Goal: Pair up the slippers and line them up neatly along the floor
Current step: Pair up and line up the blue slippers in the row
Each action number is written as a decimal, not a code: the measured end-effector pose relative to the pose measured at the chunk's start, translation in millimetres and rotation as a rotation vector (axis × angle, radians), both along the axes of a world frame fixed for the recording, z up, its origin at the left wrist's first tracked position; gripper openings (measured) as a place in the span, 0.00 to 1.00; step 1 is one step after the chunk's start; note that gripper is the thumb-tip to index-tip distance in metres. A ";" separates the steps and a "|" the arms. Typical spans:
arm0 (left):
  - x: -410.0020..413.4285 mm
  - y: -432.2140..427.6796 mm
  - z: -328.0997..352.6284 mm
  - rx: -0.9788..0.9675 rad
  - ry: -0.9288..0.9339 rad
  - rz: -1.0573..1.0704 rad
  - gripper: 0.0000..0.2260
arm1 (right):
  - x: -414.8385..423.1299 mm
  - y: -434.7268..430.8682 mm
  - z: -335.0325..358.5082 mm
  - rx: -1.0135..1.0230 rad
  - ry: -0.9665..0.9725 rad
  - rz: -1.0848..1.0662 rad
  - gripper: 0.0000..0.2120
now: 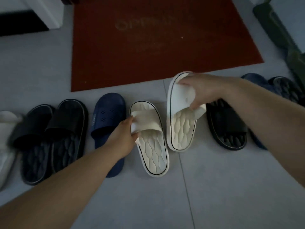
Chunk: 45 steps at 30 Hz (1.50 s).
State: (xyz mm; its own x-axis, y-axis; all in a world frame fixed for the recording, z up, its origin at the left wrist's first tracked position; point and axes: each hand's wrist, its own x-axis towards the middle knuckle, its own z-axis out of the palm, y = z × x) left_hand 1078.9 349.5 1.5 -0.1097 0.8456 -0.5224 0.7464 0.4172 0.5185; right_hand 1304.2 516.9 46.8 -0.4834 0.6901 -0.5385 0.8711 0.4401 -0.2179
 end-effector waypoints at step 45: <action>-93.3 4.6 25.5 -0.183 0.415 -0.375 0.34 | 83.5 -203.0 40.0 -0.092 -0.075 -0.646 0.29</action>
